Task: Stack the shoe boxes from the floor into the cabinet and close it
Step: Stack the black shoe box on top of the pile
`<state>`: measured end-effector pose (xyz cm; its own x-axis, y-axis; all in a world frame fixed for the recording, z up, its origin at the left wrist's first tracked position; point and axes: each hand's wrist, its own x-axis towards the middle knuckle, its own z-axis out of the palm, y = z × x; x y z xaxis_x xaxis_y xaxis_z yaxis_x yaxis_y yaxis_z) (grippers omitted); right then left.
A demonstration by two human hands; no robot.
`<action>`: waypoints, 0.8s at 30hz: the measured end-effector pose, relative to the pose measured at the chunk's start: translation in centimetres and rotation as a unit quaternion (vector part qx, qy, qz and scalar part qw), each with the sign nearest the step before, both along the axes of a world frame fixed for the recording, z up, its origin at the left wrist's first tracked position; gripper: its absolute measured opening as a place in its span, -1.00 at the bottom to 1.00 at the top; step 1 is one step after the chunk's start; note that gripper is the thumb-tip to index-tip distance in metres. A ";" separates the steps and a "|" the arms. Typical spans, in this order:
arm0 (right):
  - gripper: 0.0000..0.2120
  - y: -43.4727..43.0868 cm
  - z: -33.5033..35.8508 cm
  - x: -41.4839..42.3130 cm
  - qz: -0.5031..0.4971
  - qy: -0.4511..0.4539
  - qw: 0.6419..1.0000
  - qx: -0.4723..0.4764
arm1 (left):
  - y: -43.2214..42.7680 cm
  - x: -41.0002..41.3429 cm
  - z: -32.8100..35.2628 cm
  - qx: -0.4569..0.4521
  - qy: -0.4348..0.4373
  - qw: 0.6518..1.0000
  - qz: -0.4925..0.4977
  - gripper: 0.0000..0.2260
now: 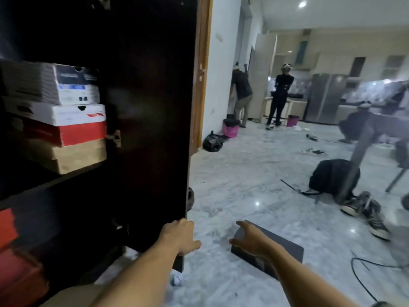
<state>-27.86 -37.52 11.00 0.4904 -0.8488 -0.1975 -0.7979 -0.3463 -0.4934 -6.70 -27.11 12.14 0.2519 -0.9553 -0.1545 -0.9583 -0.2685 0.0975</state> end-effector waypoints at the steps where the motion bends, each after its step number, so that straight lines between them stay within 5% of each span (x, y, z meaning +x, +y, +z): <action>1: -0.20 -0.6 -0.8 -1.5 -0.016 0.003 1.000 -0.001 | -1.2 -1.0 -0.9 0.010 0.001 1.000 -0.016 -0.43; 7: -0.40 -4.7 -6.4 -9.3 -0.103 -0.010 0.994 0.031 | -8.9 -5.6 -6.2 0.037 0.022 0.996 -0.077 -0.42; 15: -0.25 -12.2 -22.8 -16.9 -0.218 -0.088 0.969 0.073 | -20.8 -7.7 -15.3 0.082 0.055 0.989 -0.113 -0.39; 21: -0.52 -15.3 -25.6 -18.0 -0.335 -0.184 0.923 0.048 | -28.6 -8.6 -23.6 0.073 0.089 0.988 -0.101 -0.12; 24: -0.44 -17.6 -26.3 -17.8 -0.326 -0.236 0.914 0.053 | -31.5 -8.5 -26.8 0.044 0.147 0.987 -0.049 0.03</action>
